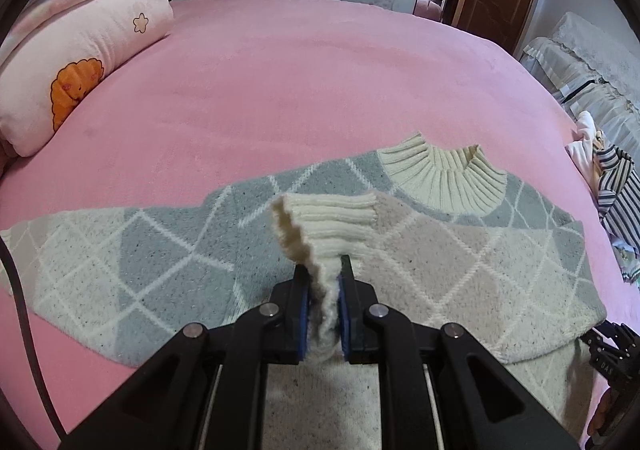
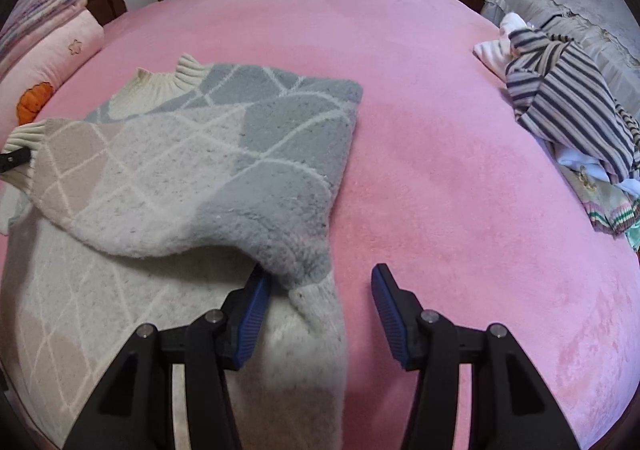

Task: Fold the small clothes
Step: 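Grasp the folded sleeve cuff with the left tool and adjust it, then release, then move the left tool to the other sleeve cuff and grasp it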

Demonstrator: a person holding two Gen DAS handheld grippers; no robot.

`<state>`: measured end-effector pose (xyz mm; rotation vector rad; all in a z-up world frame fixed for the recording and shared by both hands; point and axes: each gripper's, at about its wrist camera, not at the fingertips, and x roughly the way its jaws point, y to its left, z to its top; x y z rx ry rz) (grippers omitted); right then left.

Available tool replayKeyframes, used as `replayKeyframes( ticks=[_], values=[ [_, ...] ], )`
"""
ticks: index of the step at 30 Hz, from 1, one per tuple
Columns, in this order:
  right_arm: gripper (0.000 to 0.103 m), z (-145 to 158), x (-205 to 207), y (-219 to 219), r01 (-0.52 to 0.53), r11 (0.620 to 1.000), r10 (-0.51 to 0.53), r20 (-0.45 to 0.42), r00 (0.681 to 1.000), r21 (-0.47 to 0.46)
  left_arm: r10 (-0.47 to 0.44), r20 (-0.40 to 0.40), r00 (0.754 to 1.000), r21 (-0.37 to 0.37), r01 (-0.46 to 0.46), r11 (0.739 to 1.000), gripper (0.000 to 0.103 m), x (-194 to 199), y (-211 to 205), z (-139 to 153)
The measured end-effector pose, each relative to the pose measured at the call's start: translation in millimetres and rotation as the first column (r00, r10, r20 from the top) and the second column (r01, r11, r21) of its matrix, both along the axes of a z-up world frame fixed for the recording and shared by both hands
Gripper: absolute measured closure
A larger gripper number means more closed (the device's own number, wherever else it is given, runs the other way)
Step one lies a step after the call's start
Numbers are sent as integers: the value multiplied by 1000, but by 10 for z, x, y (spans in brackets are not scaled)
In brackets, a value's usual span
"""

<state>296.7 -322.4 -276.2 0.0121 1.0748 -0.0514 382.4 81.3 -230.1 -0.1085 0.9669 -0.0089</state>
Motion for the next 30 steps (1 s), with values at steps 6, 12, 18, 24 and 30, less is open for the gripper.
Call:
replayKeyframes(
  ticks=[6, 12, 18, 24, 30],
  values=[
    [51, -72, -43, -393, 145, 983, -146, 3, 989, 109, -8, -18, 1000, 14, 8, 1000, 91, 17, 61, -187],
    [51, -100, -84, -344, 125, 990, -125, 7, 992, 73, -7, -49, 999, 10, 8, 1000, 82, -14, 147, -388],
    [51, -103, -73, -305, 112, 993, -113, 17, 993, 36, 22, -69, 997, 22, -20, 1000, 74, -115, 290, -488],
    [51, -71, -67, -274, 106, 994, -106, 15, 994, 8, 44, -87, 995, -2, -45, 999, 68, -171, 400, -542],
    [49, 179, -248, -78, 48, 995, -44, 49, 998, -84, 88, -51, 995, 49, -85, 995, 17, -351, 352, -196]
  ],
)
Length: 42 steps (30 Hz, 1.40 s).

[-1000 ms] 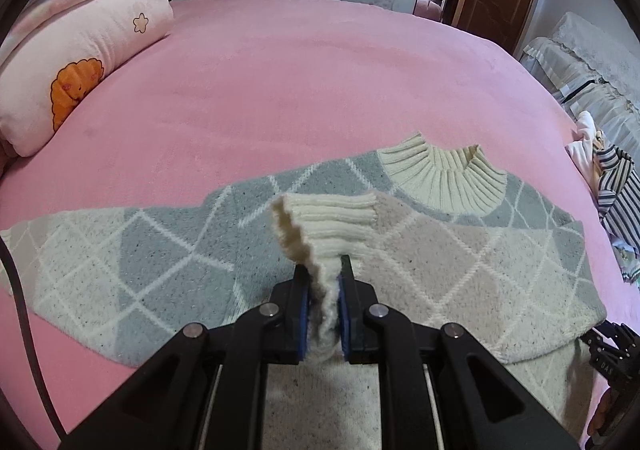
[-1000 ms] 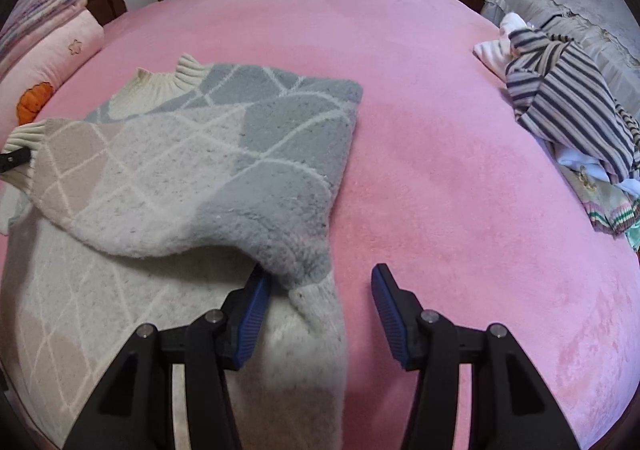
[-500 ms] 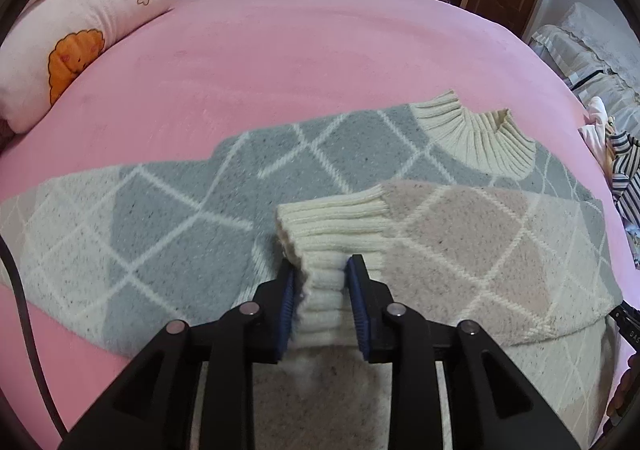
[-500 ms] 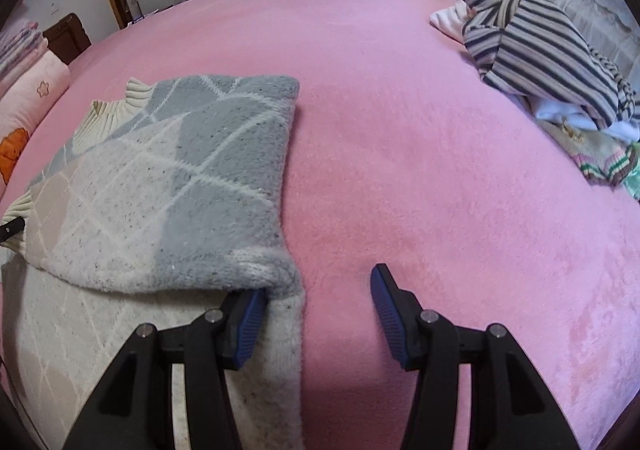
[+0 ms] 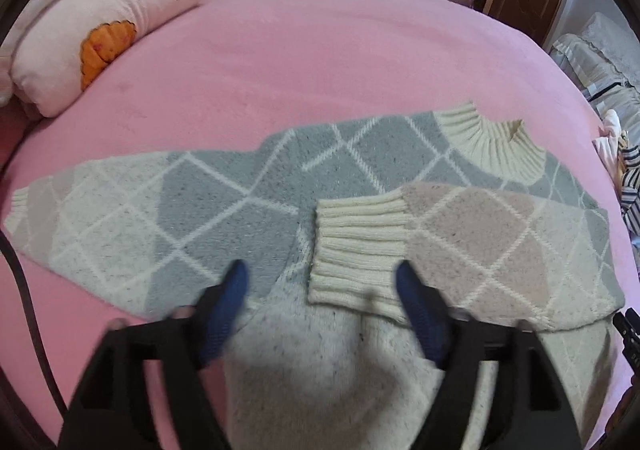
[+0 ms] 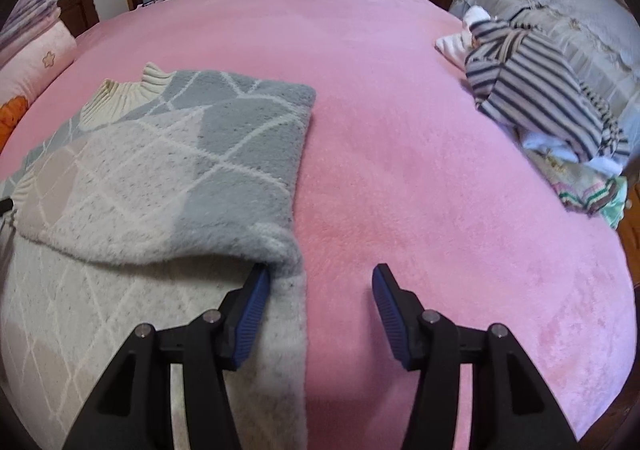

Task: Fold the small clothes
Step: 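Move the left tool to the other sleeve cuff and grasp it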

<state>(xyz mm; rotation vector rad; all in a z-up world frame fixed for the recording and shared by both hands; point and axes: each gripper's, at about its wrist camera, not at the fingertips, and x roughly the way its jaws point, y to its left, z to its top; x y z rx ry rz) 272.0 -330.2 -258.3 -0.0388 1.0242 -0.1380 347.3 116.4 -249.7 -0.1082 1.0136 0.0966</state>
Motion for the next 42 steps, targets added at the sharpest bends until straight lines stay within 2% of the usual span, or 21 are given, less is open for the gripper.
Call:
replayKeyframes(
  ticks=[4, 9, 13, 17, 24, 29, 36, 39, 42],
  values=[
    [49, 228, -169, 148, -44, 999, 45, 37, 998, -30, 8, 76, 997, 23, -10, 1000, 15, -264, 19, 390],
    [49, 454, -310, 421, -91, 996, 92, 57, 994, -19, 52, 79, 996, 74, -57, 996, 15, -604, 63, 685],
    [49, 625, -422, 745, -144, 990, 143, 82, 986, 4, 49, 98, 994, 92, -58, 994, 15, -924, 63, 913],
    [49, 822, -523, 1184, -231, 971, 225, 95, 970, 54, 62, 115, 991, 114, -75, 991, 15, -1214, 178, 1106],
    [49, 1192, -605, 1959, -364, 930, 355, 140, 924, 51, 124, 137, 983, 137, -143, 980, 15, -1538, 618, 1341],
    [49, 1363, -602, 2390, -411, 911, 400, 170, 900, 33, 173, 161, 972, 173, -200, 964, 15, -1669, 1002, 1411],
    [49, 1469, -533, 2934, -448, 893, 436, 184, 881, 31, 246, 139, 959, 169, -268, 949, 15, -1675, 1639, 1322],
    [49, 1474, -457, 3178, -465, 885, 453, 183, 873, 27, 305, 126, 944, 162, -322, 933, 15, -1651, 2011, 1249],
    [49, 1448, -357, 3419, -472, 881, 462, 186, 867, 12, 384, 90, 919, 125, -393, 911, 15, -1641, 2462, 1107]
  ],
)
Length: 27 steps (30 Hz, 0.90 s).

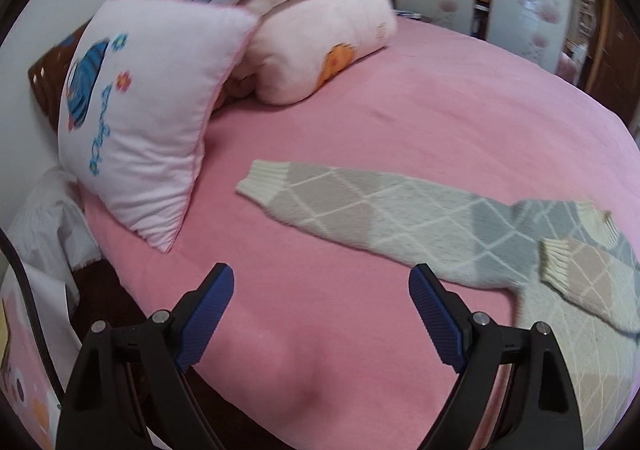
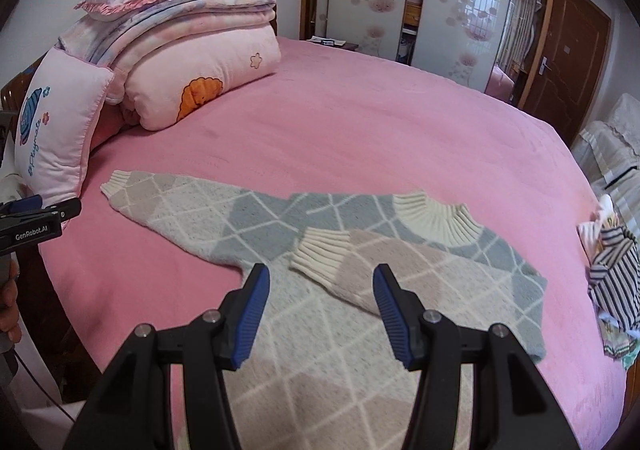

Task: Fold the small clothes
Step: 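Move the left tool to the other sleeve cuff and grasp it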

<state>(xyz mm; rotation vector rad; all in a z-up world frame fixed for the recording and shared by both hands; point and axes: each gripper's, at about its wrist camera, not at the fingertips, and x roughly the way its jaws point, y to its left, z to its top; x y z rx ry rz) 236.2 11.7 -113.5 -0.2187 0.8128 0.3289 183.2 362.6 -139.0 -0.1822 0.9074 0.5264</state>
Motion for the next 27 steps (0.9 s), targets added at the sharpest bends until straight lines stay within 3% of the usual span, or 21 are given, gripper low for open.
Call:
replayKeyframes(
  ticks=[7, 13, 16, 23, 27],
  values=[
    [49, -177, 351, 551, 5, 1000, -4, -33, 999, 24, 135, -41, 990, -93, -139, 986, 15, 71, 842, -380],
    [49, -374, 430, 816, -17, 1000, 17, -53, 998, 4, 153, -64, 986, -224, -164, 961, 15, 335, 1342, -723],
    [49, -494, 449, 869, -25, 1000, 23, -62, 998, -20, 142, -59, 988, -295, -153, 943, 27, 525, 1501, -896],
    [49, -710, 586, 838, -5, 999, 1, -97, 995, -41, 132, -90, 987, -385, -157, 909, 34, 899, 1684, -1291],
    [49, -767, 629, 848, 0, 999, -4, -94, 996, -47, 156, -90, 984, -451, -180, 874, 37, 1004, 1764, -1499]
  ],
)
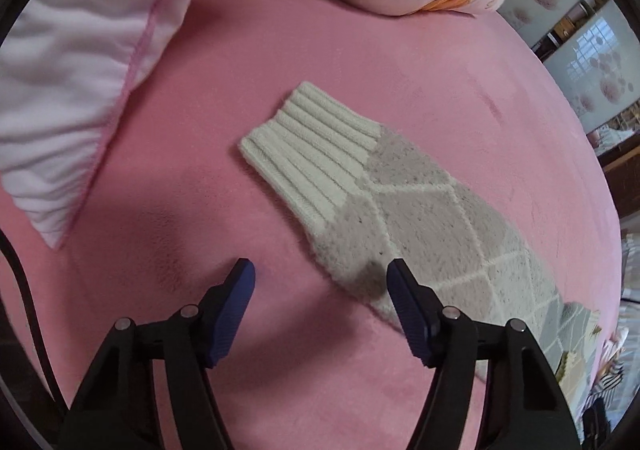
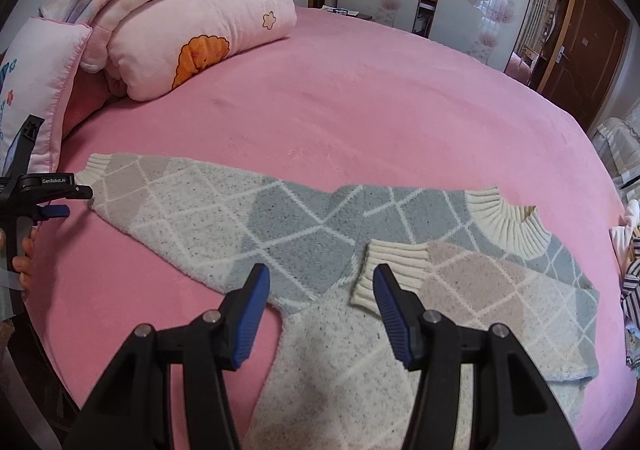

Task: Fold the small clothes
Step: 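Move the left tool to the other sleeve cuff and grasp it, then lift the cuff with the left tool and fold the sleeve across the body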

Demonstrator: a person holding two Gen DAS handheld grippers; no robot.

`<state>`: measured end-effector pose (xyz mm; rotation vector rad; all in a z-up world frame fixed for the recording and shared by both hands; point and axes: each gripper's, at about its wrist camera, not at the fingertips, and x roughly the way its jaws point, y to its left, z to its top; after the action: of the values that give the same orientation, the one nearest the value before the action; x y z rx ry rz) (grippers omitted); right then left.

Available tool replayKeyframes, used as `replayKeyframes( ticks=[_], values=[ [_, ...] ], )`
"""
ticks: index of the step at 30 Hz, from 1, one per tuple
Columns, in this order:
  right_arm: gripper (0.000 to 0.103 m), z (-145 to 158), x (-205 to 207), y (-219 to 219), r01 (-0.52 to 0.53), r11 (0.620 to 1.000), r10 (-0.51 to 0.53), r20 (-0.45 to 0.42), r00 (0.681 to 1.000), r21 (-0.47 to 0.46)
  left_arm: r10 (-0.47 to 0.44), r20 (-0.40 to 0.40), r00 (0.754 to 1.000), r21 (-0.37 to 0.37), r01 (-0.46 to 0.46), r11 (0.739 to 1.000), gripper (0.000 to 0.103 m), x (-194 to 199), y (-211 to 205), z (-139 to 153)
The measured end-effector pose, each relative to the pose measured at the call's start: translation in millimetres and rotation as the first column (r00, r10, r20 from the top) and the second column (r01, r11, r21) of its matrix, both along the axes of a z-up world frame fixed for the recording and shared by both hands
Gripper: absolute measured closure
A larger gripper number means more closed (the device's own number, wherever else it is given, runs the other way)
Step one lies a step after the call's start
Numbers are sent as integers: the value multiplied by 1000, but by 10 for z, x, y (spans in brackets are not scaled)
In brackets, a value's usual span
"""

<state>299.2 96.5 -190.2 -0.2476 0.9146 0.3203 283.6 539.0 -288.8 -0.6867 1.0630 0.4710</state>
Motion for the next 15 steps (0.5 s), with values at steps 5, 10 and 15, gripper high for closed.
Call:
replayKeyframes(
  ticks=[5, 10, 15],
  values=[
    [49, -85, 22, 11, -9, 1000, 9, -2, 1000, -18, 50, 64, 997, -39, -47, 998, 37, 84, 68, -96],
    [49, -148, 14, -20, -12, 999, 12, -2, 1000, -37, 19, 88, 996, -26, -17, 1000, 91, 243, -28, -92],
    [49, -161, -2, -142, -1, 999, 1, -1, 1000, -44, -16, 155, 988, 37, 11, 999, 94, 280, -248, 157]
  ],
)
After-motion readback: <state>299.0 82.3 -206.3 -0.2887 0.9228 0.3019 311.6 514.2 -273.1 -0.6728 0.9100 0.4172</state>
